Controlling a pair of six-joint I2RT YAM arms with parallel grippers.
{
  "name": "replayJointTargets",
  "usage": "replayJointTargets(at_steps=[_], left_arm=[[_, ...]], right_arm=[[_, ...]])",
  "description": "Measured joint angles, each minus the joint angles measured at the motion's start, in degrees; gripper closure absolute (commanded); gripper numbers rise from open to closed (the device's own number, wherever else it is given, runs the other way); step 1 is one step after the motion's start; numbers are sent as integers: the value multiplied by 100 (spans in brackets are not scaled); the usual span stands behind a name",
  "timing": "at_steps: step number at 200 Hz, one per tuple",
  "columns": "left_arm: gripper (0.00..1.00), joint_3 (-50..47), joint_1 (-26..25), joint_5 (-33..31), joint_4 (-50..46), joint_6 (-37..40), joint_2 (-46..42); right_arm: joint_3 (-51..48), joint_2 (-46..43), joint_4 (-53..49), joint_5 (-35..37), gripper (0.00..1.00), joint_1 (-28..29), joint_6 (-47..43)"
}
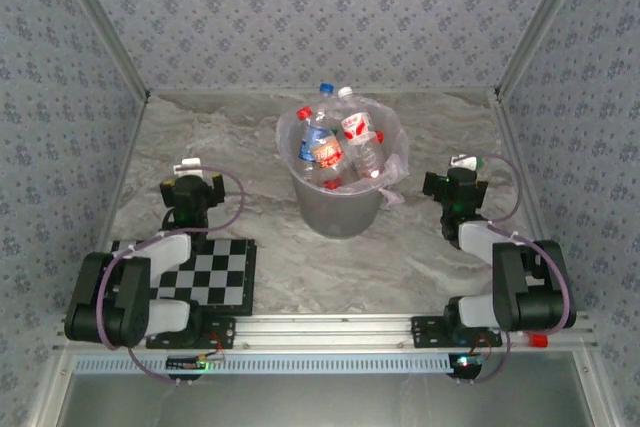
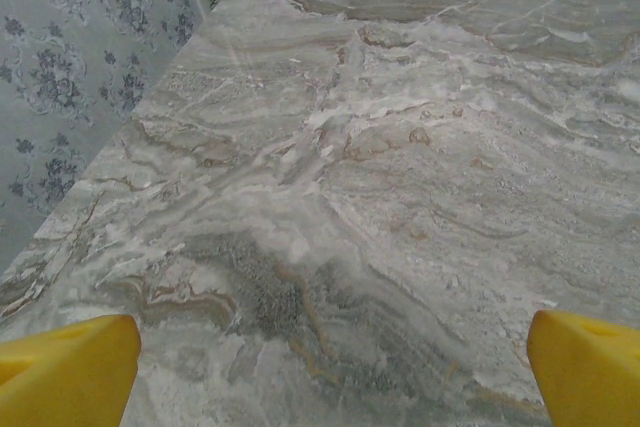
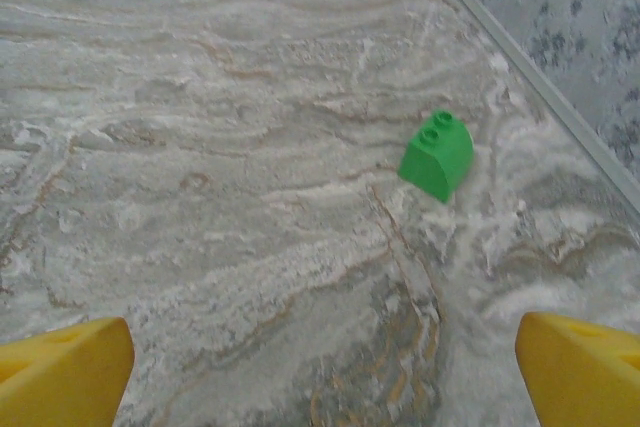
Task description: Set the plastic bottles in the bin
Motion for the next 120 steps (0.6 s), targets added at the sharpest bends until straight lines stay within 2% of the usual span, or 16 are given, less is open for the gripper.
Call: replayJointTargets(at_steps=[45, 110, 120], left_arm=[[1, 35, 136, 321, 232, 190, 476], [1, 376, 136, 649, 177, 363, 640], [1, 387, 140, 693, 417, 422, 769]], right_arm=[[-208, 804, 1283, -306, 0, -125, -284], [-382, 920, 1657, -479, 0, -260, -350], [-382, 920, 1685, -498, 0, -260, -350]])
